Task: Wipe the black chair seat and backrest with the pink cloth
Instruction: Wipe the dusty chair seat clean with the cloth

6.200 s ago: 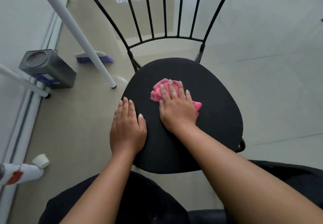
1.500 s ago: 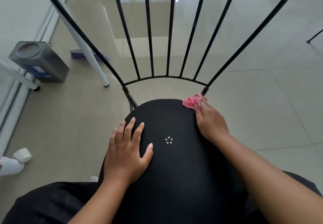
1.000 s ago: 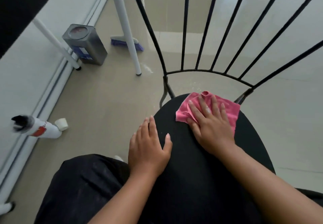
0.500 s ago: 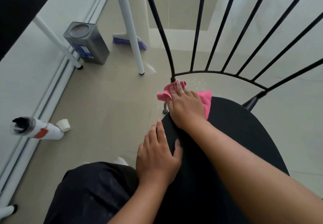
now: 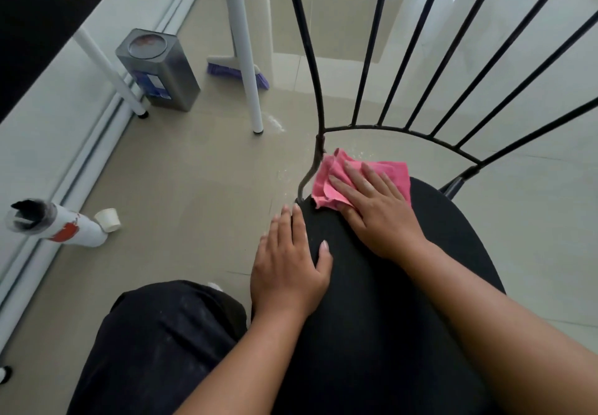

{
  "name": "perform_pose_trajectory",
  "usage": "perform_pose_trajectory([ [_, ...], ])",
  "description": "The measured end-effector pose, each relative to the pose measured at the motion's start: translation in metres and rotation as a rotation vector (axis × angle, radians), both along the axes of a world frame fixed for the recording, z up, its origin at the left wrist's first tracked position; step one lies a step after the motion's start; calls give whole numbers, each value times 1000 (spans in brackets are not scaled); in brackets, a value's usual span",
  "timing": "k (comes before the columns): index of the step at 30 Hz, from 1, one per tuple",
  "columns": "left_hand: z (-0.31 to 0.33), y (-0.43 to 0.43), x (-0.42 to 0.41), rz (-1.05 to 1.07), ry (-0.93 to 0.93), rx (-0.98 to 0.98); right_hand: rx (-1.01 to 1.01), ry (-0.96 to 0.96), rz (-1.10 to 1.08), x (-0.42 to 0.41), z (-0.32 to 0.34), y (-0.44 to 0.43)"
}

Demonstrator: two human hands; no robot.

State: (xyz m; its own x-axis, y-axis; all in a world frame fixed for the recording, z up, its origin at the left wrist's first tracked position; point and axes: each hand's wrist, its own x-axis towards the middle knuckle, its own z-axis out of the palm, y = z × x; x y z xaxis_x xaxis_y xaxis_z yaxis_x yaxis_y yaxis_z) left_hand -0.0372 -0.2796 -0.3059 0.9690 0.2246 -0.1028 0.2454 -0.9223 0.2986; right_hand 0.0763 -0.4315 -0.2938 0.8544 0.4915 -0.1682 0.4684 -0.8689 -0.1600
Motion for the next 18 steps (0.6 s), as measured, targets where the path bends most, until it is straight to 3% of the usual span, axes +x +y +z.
perform_pose_trajectory([
  [4,0,-1,-1,-71,-28,35,-25,-14,-299,-46,-3,-50],
  [6,-1,-1,-1,-108,-52,49,-51,-38,-238,-78,-3,-59],
  [10,0,-2,-1,-143,-86,52,-139,-35,110,-92,2,-98],
  [15,-2,-1,3,-130,-105,41,-108,-30,-309,-44,1,-67],
  [18,0,0,3,-125,-93,20,-61,-4,-157,-65,-2,-37],
])
